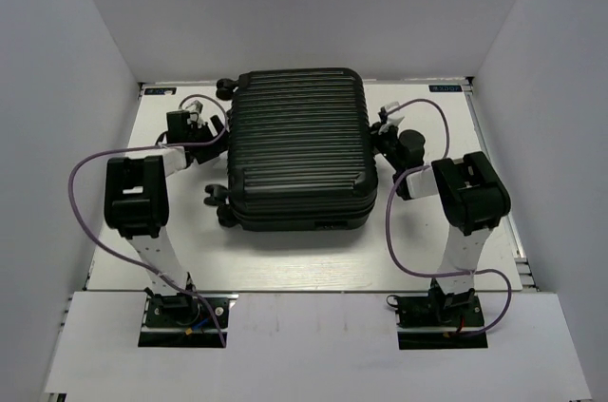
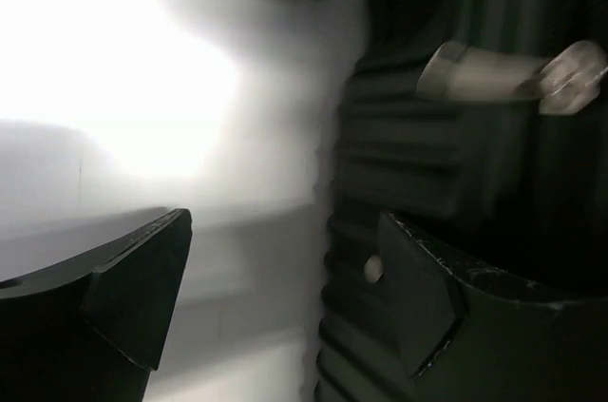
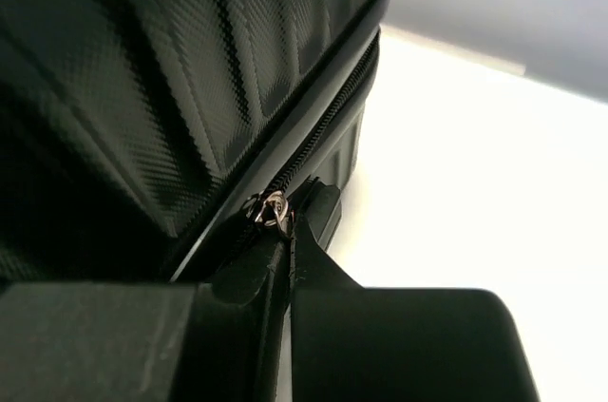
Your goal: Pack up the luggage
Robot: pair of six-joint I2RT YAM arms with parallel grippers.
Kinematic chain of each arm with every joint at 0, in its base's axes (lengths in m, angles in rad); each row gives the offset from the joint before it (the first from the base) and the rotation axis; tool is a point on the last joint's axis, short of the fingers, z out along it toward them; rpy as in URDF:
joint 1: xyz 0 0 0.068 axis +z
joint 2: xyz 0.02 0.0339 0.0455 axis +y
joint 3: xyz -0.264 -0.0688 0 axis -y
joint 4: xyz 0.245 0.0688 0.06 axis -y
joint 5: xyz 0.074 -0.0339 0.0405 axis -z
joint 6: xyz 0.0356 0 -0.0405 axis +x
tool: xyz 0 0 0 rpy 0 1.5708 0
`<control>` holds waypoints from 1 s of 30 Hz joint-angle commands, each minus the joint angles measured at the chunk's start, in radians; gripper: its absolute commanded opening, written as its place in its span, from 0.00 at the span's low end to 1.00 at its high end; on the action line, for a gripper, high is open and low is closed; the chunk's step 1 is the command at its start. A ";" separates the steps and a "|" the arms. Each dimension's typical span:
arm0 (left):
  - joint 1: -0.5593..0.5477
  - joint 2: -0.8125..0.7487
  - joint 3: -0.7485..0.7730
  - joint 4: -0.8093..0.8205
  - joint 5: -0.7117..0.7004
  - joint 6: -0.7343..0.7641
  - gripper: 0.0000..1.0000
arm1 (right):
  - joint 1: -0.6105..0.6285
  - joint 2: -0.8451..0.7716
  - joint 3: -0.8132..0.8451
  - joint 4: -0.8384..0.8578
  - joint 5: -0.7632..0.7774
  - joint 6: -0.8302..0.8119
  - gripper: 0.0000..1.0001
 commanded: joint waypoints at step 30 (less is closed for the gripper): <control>-0.006 -0.066 0.142 -0.341 0.107 0.134 0.96 | 0.165 -0.098 0.040 0.152 -0.231 -0.105 0.00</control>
